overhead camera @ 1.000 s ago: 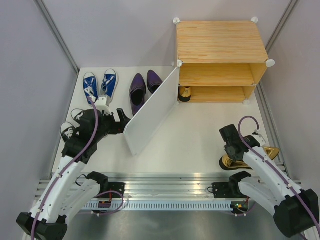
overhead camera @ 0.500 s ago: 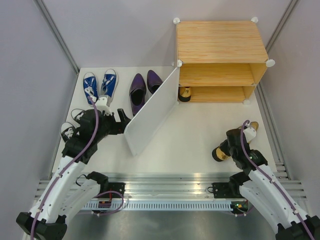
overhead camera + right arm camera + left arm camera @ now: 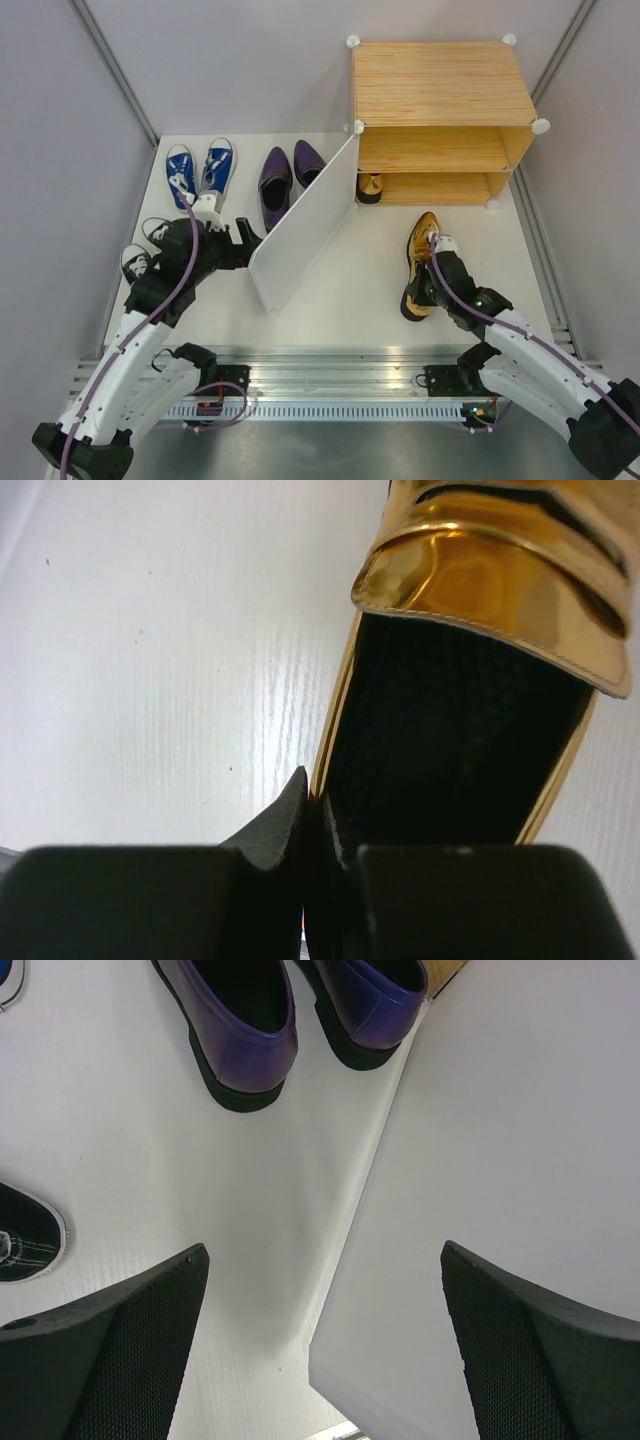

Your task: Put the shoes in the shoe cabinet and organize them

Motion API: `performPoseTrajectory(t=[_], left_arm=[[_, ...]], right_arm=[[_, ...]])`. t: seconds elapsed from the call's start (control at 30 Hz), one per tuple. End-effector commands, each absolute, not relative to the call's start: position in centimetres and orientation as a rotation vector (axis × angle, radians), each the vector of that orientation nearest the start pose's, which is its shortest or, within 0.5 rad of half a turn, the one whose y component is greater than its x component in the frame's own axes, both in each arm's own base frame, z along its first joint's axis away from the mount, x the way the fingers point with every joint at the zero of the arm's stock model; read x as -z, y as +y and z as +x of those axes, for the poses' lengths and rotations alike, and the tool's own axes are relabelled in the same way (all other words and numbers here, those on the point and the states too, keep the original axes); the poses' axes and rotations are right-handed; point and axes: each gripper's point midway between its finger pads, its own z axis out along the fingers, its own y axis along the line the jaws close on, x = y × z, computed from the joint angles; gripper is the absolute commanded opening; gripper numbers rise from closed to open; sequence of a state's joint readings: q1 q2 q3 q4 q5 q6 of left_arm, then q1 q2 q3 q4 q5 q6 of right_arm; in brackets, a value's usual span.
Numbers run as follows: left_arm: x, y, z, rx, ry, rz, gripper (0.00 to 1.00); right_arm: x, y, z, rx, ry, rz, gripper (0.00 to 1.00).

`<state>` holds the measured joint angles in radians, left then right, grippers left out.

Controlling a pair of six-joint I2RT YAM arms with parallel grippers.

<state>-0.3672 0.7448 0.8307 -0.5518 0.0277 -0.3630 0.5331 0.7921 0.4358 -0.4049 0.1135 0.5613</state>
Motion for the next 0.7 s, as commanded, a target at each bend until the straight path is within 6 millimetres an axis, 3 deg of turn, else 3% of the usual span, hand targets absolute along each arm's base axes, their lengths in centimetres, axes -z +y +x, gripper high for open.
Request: performPoseTrajectory(t=[0.0,0.07,0.23,0.37,0.4,0.47,0.5,0.67], left_arm=[[-23.2,-11.4,24.9,0.461,2.043,0.046,0.99],[-23.1,-11.5,24.9,0.463,2.046,0.048,0.99],[-23.1,-11.6,24.9,0.466,2.05,0.052,0.99],[-23.0,-11.6,24.9,0.468,2.05,0.053,0.99],[-23.1,-11.6,24.9,0.468,2.05,0.053,0.99],[-23.0,-11.6,24.9,0.467,2.051,0.053,0.99],[-23.0,-11.6,24.9,0.467,2.051,0.053,0.99],[-23.0,-11.6,24.9,0.467,2.053,0.053,0.99]], right_arm=[[-11.0,14.5,22.9,-0.39,2.257,-0.042,0.14],[-11.1,14.7,22.9,-0.36,2.266,-0.067,0.18],[-11.3,13.9,22.4,-0.302,2.269,-0.071,0.46],[-13.3,12.9,22.6,-0.293,2.223,0.053,0.58],[-13.7,12.8,22.6,-0.294,2.216,0.08,0.73],[-14.5,11.9,22.4,-0.28,2.206,0.168,0.76],[-14.6,11.3,22.5,-0.248,2.197,0.195,0.98],[-14.4,9.5,22.2,-0.163,2.195,0.288,0.98]])
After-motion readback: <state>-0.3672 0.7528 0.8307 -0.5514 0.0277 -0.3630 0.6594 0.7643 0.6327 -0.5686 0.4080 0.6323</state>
